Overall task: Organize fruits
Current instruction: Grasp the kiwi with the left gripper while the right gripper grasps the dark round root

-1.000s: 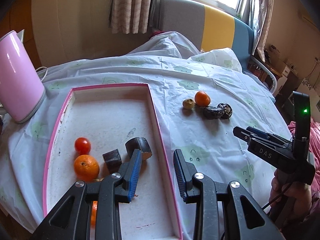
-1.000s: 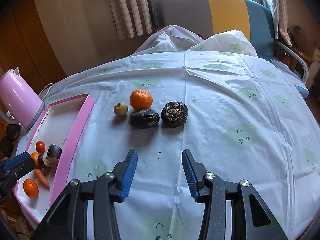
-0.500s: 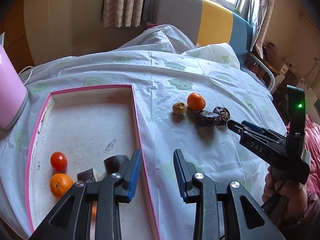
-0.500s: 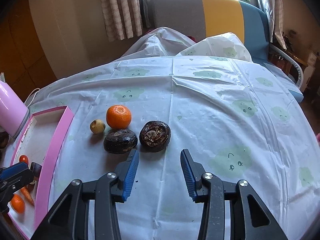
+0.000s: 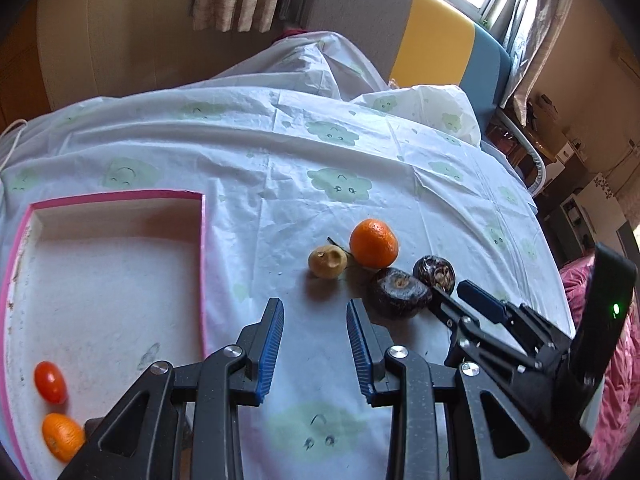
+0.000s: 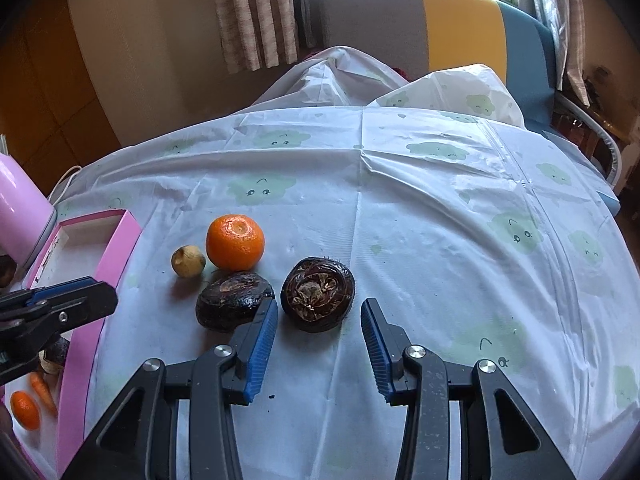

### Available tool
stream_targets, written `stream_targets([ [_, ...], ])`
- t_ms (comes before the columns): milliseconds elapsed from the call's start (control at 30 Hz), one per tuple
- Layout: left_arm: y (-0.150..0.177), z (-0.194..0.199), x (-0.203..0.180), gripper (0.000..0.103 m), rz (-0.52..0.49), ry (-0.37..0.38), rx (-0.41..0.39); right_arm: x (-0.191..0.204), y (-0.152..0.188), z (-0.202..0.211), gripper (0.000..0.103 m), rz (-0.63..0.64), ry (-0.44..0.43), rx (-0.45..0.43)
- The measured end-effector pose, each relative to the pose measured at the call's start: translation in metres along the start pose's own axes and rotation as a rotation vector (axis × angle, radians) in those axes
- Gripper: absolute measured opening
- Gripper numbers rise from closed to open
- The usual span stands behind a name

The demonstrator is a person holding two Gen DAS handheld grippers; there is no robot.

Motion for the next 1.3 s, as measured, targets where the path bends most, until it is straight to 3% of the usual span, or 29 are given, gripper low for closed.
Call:
stream_targets([
  [667, -0.027, -0.049, -0.008, 0.033, 0.053, 0.031, 0.047, -0.002, -0.003, -0.019, 0.044, 0.039, -0.015, 0.002],
  [767, -0.025, -0.05, -0.014, 0.027, 0.025, 0.044, 0.04, -0.001, -0.003, -0.019, 0.044, 0.049, -0.002, -0.004],
  [1300, -0.005, -0.021, -0.005, 0.027, 0.0, 0.031, 0.01, -0.001, -0.002, -0.018, 0.043, 0.046, 0.02, 0.0],
])
Point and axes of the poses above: each gripper's, at about its wrist camera, not at the fingertips, and z roughly against the way its jaws point, x to its left, y to its underside, the point moved 7 cm from there along -z, roughly the way its jaws point, and after that the axes turned 6 degrees about -y, right-handed, at the moved point
